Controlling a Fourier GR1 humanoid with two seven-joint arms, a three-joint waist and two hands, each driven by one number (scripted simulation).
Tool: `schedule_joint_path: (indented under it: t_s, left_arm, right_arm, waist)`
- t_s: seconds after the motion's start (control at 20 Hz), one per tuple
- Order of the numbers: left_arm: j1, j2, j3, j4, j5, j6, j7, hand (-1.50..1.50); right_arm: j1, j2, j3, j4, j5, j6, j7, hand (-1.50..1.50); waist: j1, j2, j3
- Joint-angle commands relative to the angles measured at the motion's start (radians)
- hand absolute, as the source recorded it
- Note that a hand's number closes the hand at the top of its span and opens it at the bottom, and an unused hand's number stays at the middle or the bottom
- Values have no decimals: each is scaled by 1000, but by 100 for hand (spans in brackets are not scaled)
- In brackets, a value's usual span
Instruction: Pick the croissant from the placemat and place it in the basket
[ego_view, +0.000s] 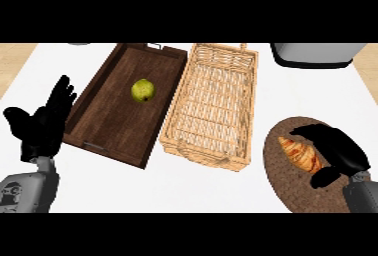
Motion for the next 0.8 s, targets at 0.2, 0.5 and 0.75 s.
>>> schedule_joint_path:
  t_s: [0.2,0.5,0.75]
  left_arm:
    - [-25,14,30,75,16,-25,-49,0]
    - [27,-25,-8,1,-13,10,-27,0]
    - [8,-22,-14,-9,-6,-2,-15,0]
  right_arm:
    - [23,20,35,60,11,9,-63,150]
    - [39,151,90,60,42,-7,9,150]
    - [110,384,237,45,0,64,77,150]
  waist:
    - [-8,15,23]
    - [-5,12,23]
    - [32,29,31]
